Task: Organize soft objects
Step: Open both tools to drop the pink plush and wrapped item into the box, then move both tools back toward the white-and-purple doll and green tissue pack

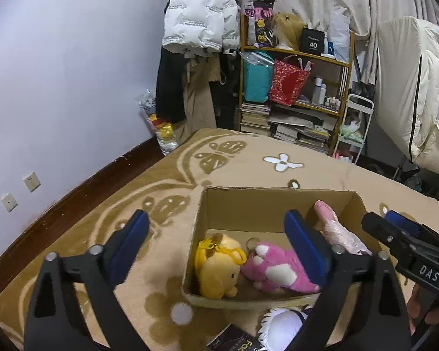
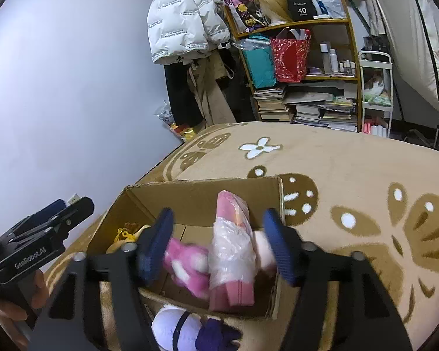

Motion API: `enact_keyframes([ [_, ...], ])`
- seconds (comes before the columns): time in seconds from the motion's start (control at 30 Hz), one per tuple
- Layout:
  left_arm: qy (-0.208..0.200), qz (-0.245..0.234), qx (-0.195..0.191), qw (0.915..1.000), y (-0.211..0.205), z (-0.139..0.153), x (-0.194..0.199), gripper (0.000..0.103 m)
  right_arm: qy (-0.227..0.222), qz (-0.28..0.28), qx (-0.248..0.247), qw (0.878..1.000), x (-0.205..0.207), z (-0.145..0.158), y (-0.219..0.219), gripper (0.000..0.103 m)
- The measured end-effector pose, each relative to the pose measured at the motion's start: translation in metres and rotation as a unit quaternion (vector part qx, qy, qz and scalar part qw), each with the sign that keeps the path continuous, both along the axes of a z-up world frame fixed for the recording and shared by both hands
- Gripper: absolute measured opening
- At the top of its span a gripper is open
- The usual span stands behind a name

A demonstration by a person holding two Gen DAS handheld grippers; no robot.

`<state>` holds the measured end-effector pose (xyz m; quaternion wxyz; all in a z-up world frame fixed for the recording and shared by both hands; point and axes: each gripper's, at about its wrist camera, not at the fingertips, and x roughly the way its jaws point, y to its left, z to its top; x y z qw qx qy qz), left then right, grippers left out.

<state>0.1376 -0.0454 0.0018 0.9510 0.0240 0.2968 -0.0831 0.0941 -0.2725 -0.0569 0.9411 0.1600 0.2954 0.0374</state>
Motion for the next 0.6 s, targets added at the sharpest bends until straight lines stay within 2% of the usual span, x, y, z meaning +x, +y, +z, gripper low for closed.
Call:
enact_keyframes([
  [0.1, -0.007, 0.008, 0.006, 0.9999, 0.005, 0.007, -0.009, 0.102, 0.001, -0.008, -0.002, 1.000, -0.007, 0.004, 0.003, 0.094],
  [0.2, -0.004, 0.012, 0.013, 0.9998, 0.009, 0.013, -0.016, 0.103, 0.000, -0.012, -0.001, 1.000, -0.014, 0.008, 0.005, 0.103],
  [0.6, 0.012, 0.013, 0.014, 0.9998, 0.028, 0.027, -0.058, 0.103, -0.002, -0.025, 0.003, 1.000, -0.053, 0.034, 0.009, 0.103],
])
